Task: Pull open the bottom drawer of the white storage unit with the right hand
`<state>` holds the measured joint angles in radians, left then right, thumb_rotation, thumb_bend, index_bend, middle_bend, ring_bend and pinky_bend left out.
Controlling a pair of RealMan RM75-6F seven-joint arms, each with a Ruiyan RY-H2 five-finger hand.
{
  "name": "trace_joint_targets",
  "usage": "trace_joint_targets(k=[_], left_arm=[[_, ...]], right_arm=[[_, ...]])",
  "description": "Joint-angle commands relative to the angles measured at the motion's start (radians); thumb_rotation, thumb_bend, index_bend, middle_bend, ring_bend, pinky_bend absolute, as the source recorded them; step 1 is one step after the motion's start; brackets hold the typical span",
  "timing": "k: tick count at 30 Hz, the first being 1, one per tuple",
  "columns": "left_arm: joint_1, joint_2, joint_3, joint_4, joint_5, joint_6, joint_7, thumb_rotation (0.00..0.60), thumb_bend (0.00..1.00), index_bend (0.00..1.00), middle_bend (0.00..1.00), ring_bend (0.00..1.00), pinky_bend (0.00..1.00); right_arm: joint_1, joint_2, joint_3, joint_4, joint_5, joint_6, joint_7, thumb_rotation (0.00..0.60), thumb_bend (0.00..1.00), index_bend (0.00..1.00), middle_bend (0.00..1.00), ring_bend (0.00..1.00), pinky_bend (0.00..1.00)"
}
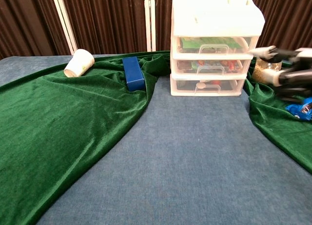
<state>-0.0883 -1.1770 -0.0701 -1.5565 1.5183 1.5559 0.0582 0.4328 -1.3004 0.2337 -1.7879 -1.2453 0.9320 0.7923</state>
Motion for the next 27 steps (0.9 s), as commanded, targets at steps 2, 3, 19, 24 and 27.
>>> trace_joint_targets(k=[2, 3, 19, 24, 27], left_arm=[[-0.002, 0.002, 0.0, 0.002, -0.003, -0.006, -0.006, 0.6, 0.08, 0.0, 0.0, 0.0, 0.0], [-0.003, 0.002, 0.0, 0.002, -0.004, -0.008, -0.007, 0.6, 0.08, 0.0, 0.0, 0.0, 0.0], [-0.004, 0.014, 0.0, 0.005, -0.004, -0.012, -0.042, 0.6, 0.08, 0.0, 0.0, 0.0, 0.0], [-0.004, 0.015, 0.0, 0.004, -0.005, -0.015, -0.044, 0.6, 0.08, 0.0, 0.0, 0.0, 0.0], [-0.006, 0.015, 0.001, 0.004, -0.007, -0.02, -0.042, 0.6, 0.08, 0.0, 0.0, 0.0, 0.0]], right_arm=[[0.046, -0.08, 0.034, 0.041, 0.07, -0.063, 0.06, 0.6, 0.53, 0.07, 0.96, 0.97, 0.91], [0.052, -0.093, 0.039, 0.048, 0.082, -0.075, 0.073, 0.6, 0.53, 0.07, 0.96, 0.97, 0.91], [0.139, -0.285, 0.084, 0.278, 0.248, -0.209, 0.064, 0.6, 0.53, 0.06, 0.95, 0.96, 0.91], [0.151, -0.313, 0.093, 0.315, 0.276, -0.232, 0.055, 0.6, 0.53, 0.06, 0.95, 0.96, 0.91], [0.171, -0.348, 0.11, 0.369, 0.312, -0.268, 0.055, 0.6, 0.53, 0.06, 0.95, 0.96, 0.91]])
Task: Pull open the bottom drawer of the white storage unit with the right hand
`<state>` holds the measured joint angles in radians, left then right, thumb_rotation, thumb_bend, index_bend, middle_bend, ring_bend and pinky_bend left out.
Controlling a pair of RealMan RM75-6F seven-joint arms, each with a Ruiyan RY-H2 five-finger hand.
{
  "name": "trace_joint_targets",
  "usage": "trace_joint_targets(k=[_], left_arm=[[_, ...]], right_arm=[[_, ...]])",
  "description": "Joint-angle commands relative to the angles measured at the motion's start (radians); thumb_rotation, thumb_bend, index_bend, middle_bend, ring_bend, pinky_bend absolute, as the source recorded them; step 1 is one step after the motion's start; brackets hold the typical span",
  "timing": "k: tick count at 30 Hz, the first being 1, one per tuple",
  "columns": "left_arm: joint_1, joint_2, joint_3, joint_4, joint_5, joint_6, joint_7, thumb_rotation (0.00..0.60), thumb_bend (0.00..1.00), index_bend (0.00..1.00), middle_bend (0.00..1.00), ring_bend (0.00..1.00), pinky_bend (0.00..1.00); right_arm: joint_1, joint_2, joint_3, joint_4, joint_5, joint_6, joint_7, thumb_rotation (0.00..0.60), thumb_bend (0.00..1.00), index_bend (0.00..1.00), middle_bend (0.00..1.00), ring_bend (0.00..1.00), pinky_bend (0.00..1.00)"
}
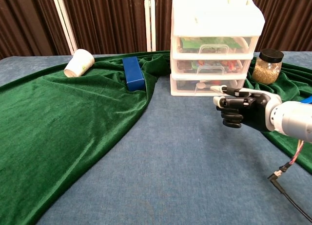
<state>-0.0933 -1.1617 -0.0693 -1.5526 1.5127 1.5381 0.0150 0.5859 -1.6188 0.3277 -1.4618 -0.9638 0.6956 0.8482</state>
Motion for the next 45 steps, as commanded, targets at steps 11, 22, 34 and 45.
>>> trace_joint_targets(k=[11, 22, 34, 45], left_arm=[[-0.01, -0.001, -0.003, 0.006, -0.02, -0.028, -0.004, 0.6, 0.08, 0.0, 0.0, 0.0, 0.0], [-0.017, 0.002, -0.002, 0.008, -0.026, -0.044, -0.01, 0.6, 0.08, 0.0, 0.0, 0.0, 0.0], [-0.021, 0.002, 0.001, 0.012, -0.022, -0.049, -0.02, 0.6, 0.08, 0.0, 0.0, 0.0, 0.0], [-0.025, 0.002, 0.003, 0.015, -0.023, -0.059, -0.021, 0.6, 0.08, 0.0, 0.0, 0.0, 0.0]], right_arm=[[0.066, -0.11, 0.076, 0.187, 0.089, -0.139, 0.001, 0.6, 0.53, 0.07, 0.95, 0.96, 0.91], [0.095, -0.165, 0.135, 0.29, 0.073, -0.187, 0.008, 0.6, 0.53, 0.07, 0.95, 0.96, 0.91], [0.109, -0.202, 0.18, 0.355, 0.062, -0.221, 0.019, 0.6, 0.53, 0.07, 0.95, 0.96, 0.9], [0.113, -0.217, 0.224, 0.391, 0.056, -0.286, 0.061, 0.6, 0.53, 0.1, 0.95, 0.96, 0.9]])
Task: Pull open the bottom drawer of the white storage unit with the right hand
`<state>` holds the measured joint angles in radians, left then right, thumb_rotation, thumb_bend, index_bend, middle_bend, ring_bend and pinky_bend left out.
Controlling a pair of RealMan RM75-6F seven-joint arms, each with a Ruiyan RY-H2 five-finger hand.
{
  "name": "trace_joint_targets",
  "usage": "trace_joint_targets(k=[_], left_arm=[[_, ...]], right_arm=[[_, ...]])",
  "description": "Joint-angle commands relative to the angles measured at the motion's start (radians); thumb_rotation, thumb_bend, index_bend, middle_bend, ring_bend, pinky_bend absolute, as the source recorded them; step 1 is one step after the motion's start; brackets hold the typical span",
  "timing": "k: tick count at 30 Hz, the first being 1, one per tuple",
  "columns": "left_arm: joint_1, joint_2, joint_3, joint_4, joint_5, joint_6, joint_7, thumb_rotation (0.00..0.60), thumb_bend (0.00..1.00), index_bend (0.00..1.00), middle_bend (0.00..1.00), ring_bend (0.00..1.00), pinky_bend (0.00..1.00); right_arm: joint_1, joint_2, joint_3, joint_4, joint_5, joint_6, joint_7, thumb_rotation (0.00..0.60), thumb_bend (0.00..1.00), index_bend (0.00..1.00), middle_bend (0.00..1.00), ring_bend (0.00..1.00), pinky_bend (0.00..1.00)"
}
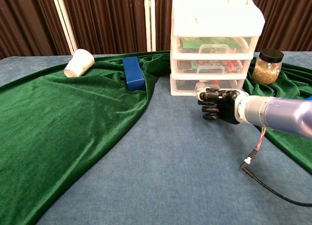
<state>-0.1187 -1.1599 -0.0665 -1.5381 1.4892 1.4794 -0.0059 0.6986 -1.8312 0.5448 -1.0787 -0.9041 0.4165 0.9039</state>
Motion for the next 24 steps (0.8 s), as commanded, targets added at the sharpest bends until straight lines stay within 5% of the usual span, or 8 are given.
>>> trace_joint_targets(k=[1, 11, 24], left_arm=[[0.0, 0.0, 0.001, 0.0, 0.0, -0.001, 0.0, 0.6, 0.08, 0.0, 0.0, 0.0, 0.0], [-0.003, 0.002, 0.008, -0.003, 0.008, -0.005, 0.002, 0.6, 0.08, 0.0, 0.0, 0.0, 0.0], [-0.003, 0.005, 0.008, -0.006, 0.001, -0.009, 0.003, 0.6, 0.08, 0.0, 0.0, 0.0, 0.0]], right_arm=[[0.0, -0.006, 0.011, 0.011, -0.003, -0.015, 0.011, 0.6, 0.53, 0.11, 0.95, 0.96, 0.9], [-0.003, -0.012, 0.047, 0.027, -0.026, -0.073, 0.038, 0.6, 0.54, 0.27, 0.95, 0.96, 0.9], [-0.038, 0.003, 0.061, -0.02, -0.058, -0.098, 0.046, 0.6, 0.54, 0.28, 0.95, 0.96, 0.9]])
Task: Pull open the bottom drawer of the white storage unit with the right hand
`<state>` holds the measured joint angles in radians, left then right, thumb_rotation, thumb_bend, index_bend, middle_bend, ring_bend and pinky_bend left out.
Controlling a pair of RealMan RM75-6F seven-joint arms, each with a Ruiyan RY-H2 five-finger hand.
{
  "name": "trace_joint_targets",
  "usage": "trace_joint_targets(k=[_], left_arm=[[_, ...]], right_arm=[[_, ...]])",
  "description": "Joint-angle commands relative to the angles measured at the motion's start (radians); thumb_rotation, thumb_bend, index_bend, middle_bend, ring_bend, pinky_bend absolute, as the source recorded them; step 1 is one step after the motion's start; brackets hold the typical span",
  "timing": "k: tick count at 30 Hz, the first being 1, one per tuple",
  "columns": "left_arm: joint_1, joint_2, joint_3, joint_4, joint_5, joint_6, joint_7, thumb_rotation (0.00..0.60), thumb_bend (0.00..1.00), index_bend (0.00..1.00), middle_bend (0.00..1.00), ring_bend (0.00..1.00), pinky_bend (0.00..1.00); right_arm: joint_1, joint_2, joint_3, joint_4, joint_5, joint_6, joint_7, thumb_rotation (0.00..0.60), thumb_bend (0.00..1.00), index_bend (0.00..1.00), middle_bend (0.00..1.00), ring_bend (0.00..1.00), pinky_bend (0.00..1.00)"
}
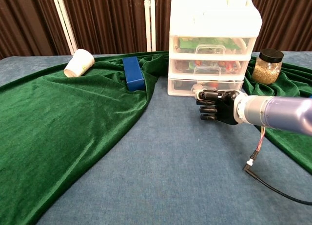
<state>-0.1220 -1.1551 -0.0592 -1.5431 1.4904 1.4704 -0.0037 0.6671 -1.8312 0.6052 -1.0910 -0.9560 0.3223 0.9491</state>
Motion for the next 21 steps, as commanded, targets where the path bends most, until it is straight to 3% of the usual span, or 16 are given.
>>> trace_joint_targets(k=[1, 21], left_arm=[[0.0, 0.001, 0.001, -0.002, 0.001, 0.0, 0.001, 0.6, 0.08, 0.0, 0.0, 0.0, 0.0], [0.0, 0.003, 0.005, -0.01, 0.002, -0.001, 0.013, 0.6, 0.08, 0.0, 0.0, 0.0, 0.0]], right_arm=[[-0.011, 0.005, 0.001, -0.013, -0.009, -0.004, 0.001, 0.6, 0.54, 0.28, 0.95, 0.96, 0.9], [-0.126, 0.052, 0.001, -0.138, -0.12, 0.0, 0.02, 0.6, 0.54, 0.28, 0.94, 0.96, 0.9]])
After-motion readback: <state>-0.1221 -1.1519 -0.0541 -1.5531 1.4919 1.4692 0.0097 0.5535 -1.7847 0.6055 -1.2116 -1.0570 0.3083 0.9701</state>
